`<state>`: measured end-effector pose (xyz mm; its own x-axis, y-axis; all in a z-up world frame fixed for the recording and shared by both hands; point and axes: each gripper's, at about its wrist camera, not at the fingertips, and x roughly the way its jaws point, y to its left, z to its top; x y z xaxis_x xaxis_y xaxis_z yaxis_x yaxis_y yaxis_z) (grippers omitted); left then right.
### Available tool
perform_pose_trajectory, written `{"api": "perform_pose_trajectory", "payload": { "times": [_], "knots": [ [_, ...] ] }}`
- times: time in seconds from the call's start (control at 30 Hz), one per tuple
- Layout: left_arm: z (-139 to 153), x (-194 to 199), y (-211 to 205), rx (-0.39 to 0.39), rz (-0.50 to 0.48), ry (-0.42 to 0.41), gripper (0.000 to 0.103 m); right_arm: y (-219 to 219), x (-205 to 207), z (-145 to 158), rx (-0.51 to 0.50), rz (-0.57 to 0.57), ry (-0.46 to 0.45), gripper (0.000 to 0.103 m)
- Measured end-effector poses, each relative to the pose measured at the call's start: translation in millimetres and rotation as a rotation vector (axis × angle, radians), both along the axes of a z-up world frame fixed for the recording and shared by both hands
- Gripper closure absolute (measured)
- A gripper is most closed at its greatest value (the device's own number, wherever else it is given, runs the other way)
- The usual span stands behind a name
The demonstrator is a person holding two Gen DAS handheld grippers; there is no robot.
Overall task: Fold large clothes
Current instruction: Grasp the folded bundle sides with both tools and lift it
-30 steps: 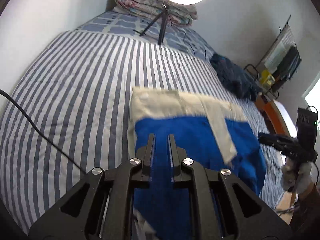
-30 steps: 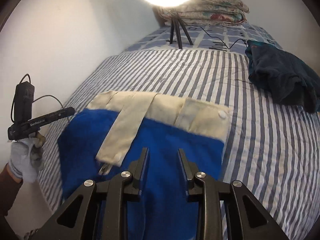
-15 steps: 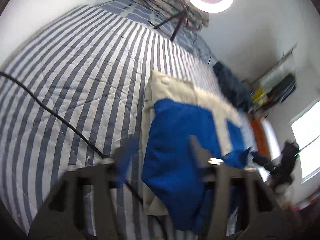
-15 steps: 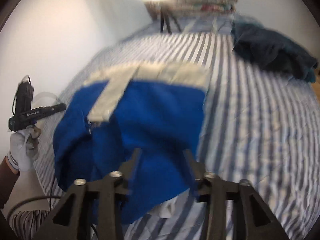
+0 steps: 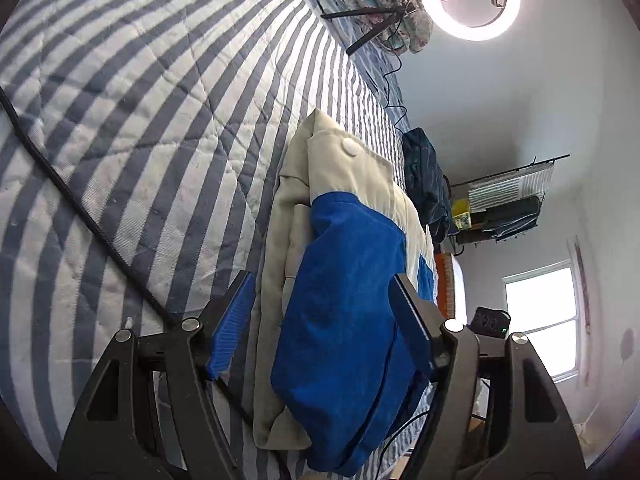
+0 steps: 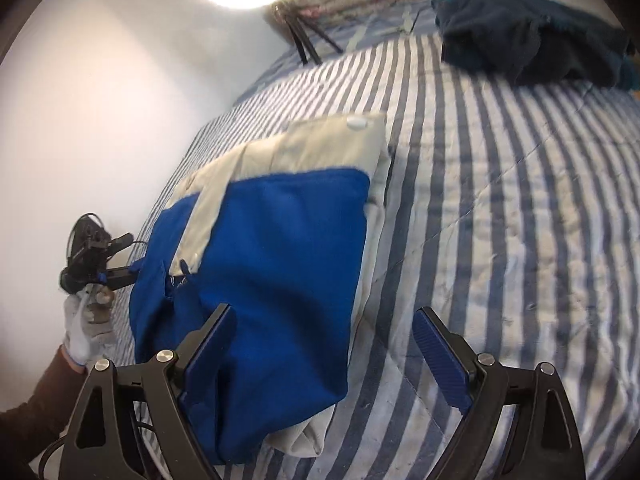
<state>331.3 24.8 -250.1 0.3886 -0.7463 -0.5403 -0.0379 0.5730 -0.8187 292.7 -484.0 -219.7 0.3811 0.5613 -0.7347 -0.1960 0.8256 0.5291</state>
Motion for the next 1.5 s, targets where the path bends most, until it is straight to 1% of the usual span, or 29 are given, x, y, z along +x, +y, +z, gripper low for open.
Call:
{"api": "perform_pose_trajectory", "payload": {
  "times": [0.17, 0.27, 0.3, 0.4, 0.47, 0.57, 0.6, 0.63, 0.7, 0.73, 0.77, 0.87, 0.93, 0.97, 1.03, 1.13, 1.4, 1.5],
  "knots": [
    [-16, 3, -6, -0.026, -0.017, 0.022, 0.033, 0, 12, -19, 0.147, 0.023, 0.057, 0.019],
    [-19, 9, -13, -0.034, -0.032, 0.012, 0.034, 2, 21, -25, 0.208, 0.022, 0.056, 0.019],
    [-20, 10, -15, -0.034, -0.036, 0.014, 0.036, 2, 23, -26, 0.226, 0.018, 0.056, 0.020],
    [-17, 14, -26, 0.005, -0.055, 0.007, 0.039, 0, 33, -32, 0.276, 0.010, 0.063, 0.022],
    [-14, 19, -37, 0.060, -0.069, -0.004, 0.040, 2, 35, -32, 0.279, 0.015, 0.057, 0.024],
    [-10, 24, -51, 0.100, -0.079, -0.012, 0.040, 9, 40, -31, 0.278, 0.016, 0.059, 0.026],
    [-10, 25, -54, 0.110, -0.079, -0.012, 0.041, 11, 41, -30, 0.269, 0.016, 0.062, 0.029],
    [-9, 25, -56, 0.128, -0.076, -0.012, 0.043, 15, 42, -29, 0.256, 0.014, 0.064, 0.031],
    [-7, 25, -61, 0.158, -0.071, -0.018, 0.046, 19, 39, -26, 0.211, 0.012, 0.063, 0.043],
    [-3, 24, -66, 0.178, -0.063, -0.027, 0.048, 23, 39, -24, 0.184, 0.010, 0.060, 0.045],
    [0, 23, -71, 0.203, -0.059, -0.039, 0.049, 26, 40, -22, 0.165, 0.006, 0.056, 0.049],
    [10, 23, -85, 0.266, -0.065, -0.078, 0.056, 33, 37, -13, 0.116, -0.005, 0.039, 0.058],
    [16, 25, -95, 0.286, -0.066, -0.092, 0.063, 40, 36, -5, 0.084, -0.007, 0.026, 0.063],
    [20, 26, -99, 0.291, -0.064, -0.097, 0.064, 45, 35, -2, 0.064, -0.008, 0.019, 0.065],
    [26, 24, -106, 0.312, -0.060, -0.112, 0.068, 53, 32, 7, 0.019, -0.012, 0.004, 0.068],
    [37, 19, -115, 0.352, -0.056, -0.141, 0.072, 66, 28, 22, -0.051, -0.023, -0.017, 0.071],
    [63, 1, -128, 0.345, -0.048, -0.195, 0.075, 96, 10, 61, -0.156, -0.019, -0.090, 0.074],
    [78, -12, -135, 0.368, -0.069, -0.240, 0.076, 108, -8, 79, -0.209, -0.002, -0.133, 0.075]
  ]
}}
